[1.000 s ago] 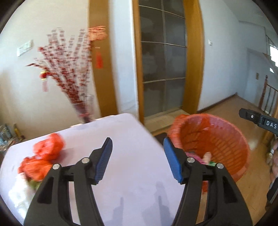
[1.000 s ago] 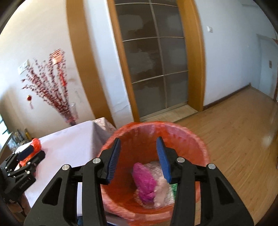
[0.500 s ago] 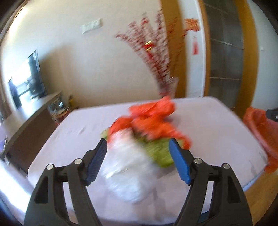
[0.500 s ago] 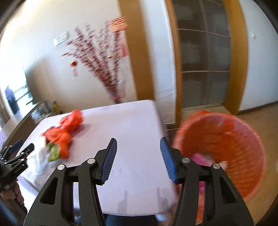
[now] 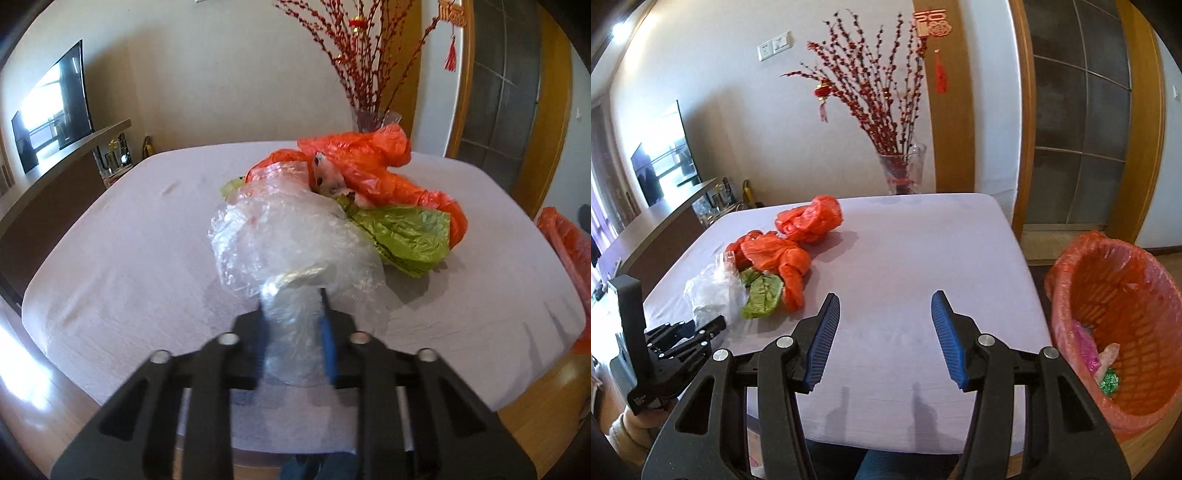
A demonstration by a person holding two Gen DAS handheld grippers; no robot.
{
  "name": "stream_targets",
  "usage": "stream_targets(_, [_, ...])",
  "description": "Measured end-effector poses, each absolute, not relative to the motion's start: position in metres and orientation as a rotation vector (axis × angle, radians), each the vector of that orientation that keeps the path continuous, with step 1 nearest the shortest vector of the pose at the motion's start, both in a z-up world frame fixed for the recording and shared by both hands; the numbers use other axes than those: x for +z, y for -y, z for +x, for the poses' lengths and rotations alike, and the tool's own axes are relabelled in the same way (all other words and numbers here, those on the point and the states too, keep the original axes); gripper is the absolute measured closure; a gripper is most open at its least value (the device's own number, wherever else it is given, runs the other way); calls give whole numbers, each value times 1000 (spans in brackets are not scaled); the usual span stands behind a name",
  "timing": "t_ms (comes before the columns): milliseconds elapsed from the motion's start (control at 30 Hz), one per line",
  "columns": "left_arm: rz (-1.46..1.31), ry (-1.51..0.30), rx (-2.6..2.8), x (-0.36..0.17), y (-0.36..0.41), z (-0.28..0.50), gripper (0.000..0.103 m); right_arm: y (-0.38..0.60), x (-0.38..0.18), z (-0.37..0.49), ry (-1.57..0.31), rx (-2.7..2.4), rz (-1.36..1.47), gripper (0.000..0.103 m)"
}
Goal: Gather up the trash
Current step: 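Grasp the clear bubble-wrap bag with the left tool, then grasp the orange plastic bag with the right tool while the left tool holds the clear bag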
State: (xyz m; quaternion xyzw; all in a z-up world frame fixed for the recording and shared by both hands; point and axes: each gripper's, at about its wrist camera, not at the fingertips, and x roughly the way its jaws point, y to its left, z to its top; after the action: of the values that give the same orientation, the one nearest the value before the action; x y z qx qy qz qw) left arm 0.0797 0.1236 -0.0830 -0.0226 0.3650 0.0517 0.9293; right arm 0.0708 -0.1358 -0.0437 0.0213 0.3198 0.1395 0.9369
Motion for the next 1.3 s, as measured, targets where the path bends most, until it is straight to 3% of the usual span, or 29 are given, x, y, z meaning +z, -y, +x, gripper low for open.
stream_targets(333, [-56,-604,151,-43,-164,42,85,84,-48,92,-675,391,24,51])
stream_targets(567, [-67,-560,234,-27,-201,47,85,41,-66,123,-733,442,19,70])
stream_targets(833, [-55,-552,244,-22,-210,56,85,15,-76,146,-785,445,-1,73])
stream_targets(1000, [-66,-558,234,-24,-213,59,85,11,-94,154,-839,415,-65,97])
stream_targets(1300, [-48,-541,179,-17,-195,61,85,50,-71,129,-755,396,3,99])
